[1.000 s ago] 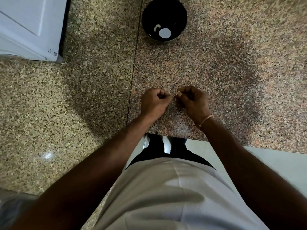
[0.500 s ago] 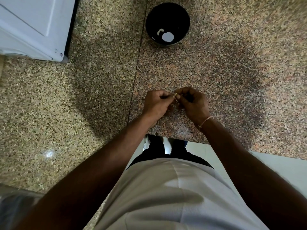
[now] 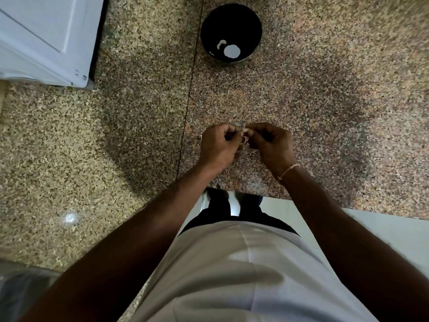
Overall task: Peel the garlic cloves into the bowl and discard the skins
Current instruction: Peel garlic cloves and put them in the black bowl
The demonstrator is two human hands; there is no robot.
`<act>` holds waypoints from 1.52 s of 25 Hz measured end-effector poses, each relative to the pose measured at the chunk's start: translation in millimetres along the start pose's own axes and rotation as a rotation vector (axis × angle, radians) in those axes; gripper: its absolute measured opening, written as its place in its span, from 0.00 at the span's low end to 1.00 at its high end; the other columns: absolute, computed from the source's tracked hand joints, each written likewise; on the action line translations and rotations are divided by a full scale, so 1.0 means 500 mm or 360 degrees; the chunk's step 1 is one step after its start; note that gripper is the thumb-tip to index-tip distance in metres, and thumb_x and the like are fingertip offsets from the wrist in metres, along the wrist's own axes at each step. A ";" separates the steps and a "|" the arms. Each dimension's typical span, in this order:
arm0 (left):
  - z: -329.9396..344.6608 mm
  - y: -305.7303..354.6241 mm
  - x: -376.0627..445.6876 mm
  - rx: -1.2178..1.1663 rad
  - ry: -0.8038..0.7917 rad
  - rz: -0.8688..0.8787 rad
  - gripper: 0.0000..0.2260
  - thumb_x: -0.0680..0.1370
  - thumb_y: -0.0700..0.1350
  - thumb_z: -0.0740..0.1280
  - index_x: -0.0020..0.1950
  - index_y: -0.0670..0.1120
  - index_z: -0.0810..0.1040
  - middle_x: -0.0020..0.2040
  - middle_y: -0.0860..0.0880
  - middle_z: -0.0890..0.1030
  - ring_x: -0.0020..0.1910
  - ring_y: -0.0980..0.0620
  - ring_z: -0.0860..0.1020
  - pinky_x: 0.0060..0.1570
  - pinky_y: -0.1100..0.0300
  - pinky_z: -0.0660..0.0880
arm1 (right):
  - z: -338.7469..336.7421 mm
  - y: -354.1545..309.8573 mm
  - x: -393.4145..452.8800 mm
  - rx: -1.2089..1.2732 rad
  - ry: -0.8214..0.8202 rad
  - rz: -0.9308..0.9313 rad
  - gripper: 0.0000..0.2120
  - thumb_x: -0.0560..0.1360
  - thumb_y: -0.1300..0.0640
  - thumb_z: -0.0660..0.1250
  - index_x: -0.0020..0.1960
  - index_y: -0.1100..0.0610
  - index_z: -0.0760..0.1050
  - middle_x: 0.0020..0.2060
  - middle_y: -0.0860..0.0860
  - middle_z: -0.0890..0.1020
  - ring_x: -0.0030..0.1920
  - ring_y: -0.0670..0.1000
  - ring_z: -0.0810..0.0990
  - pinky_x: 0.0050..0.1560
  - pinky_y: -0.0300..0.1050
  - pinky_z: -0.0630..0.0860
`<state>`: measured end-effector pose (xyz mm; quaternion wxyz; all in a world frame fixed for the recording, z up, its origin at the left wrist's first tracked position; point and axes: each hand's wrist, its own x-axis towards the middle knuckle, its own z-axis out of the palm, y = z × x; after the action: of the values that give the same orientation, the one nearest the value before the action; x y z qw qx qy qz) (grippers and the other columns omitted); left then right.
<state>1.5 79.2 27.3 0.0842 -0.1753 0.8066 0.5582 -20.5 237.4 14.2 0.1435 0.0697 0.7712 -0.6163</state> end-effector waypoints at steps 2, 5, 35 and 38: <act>0.002 0.003 0.000 0.0003 0.0013 -0.0008 0.03 0.81 0.40 0.72 0.53 0.41 0.85 0.42 0.47 0.86 0.38 0.49 0.86 0.36 0.48 0.86 | 0.002 -0.001 0.001 0.0057 0.0004 0.0048 0.06 0.78 0.57 0.75 0.54 0.54 0.86 0.41 0.52 0.88 0.43 0.59 0.87 0.48 0.61 0.85; 0.003 0.005 0.003 0.0045 0.0037 -0.0005 0.03 0.82 0.40 0.72 0.53 0.41 0.84 0.44 0.46 0.86 0.41 0.45 0.86 0.38 0.43 0.85 | 0.006 -0.005 0.000 0.0127 -0.0015 0.0072 0.06 0.79 0.59 0.73 0.55 0.55 0.85 0.43 0.54 0.88 0.45 0.59 0.87 0.50 0.60 0.85; -0.004 0.018 -0.004 0.0050 -0.0071 -0.0015 0.05 0.80 0.41 0.74 0.53 0.40 0.84 0.44 0.45 0.85 0.44 0.43 0.86 0.44 0.41 0.85 | -0.002 -0.013 -0.012 -0.0017 0.0041 0.0019 0.05 0.77 0.60 0.75 0.53 0.57 0.83 0.40 0.50 0.87 0.41 0.52 0.86 0.44 0.55 0.85; -0.007 0.023 -0.004 -0.0034 -0.0098 -0.0044 0.06 0.80 0.41 0.74 0.54 0.40 0.83 0.45 0.44 0.86 0.43 0.44 0.86 0.41 0.43 0.85 | -0.004 -0.009 -0.010 -0.0028 0.0025 -0.0016 0.05 0.77 0.60 0.75 0.52 0.53 0.84 0.41 0.49 0.88 0.42 0.49 0.87 0.46 0.52 0.85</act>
<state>-0.9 79.9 39.0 0.1149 -0.1700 0.7950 0.5708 -17.5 238.4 20.3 0.1351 0.0694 0.7781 -0.6095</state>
